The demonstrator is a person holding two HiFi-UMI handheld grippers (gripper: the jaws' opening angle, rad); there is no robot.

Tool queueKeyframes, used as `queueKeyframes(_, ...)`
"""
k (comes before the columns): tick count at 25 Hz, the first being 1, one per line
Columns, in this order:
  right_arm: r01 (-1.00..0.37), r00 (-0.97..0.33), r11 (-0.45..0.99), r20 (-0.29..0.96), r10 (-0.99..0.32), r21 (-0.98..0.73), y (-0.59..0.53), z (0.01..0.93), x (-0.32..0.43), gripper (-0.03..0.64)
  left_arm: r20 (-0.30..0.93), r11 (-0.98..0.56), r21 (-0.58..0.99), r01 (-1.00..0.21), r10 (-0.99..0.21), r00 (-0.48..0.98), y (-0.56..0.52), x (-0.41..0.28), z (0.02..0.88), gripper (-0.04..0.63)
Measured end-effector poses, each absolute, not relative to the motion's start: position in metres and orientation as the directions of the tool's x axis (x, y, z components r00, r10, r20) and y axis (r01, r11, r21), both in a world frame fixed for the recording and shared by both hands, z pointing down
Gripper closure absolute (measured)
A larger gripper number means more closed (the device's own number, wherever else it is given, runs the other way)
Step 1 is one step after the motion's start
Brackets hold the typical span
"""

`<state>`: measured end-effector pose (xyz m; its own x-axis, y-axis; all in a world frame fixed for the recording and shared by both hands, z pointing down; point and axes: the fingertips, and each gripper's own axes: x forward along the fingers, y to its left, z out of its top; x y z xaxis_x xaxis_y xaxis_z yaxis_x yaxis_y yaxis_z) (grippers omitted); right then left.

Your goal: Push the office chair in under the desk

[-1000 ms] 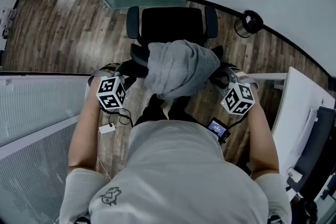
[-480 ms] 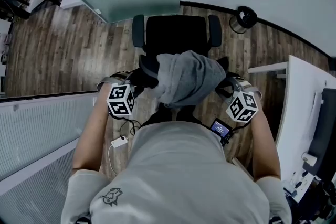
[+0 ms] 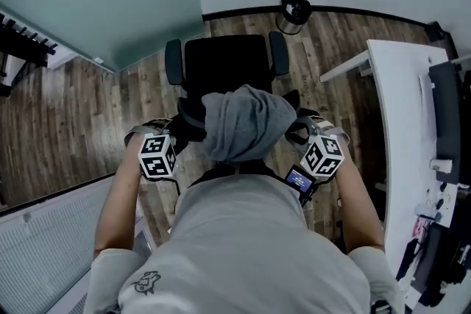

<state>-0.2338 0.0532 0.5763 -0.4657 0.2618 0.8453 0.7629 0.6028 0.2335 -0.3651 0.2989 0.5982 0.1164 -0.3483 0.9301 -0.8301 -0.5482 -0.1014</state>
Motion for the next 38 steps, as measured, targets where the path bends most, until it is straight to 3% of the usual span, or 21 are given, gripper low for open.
queueKeyframes(18,0.448,-0.542,0.856,0.840,0.030,0.258,0.026,0.577,-0.131,0.489,0.928,-0.809,-0.174,-0.562,-0.326,0.181,0.200,-0.350,0.602,0.479)
queueKeyframes(38,0.067,-0.520,0.966,0.835,-0.181,0.250,-0.028,0.578,0.051,0.497,0.931,-0.956,-0.221,-0.195,-0.266,0.249,0.020,-0.224,0.603,0.477)
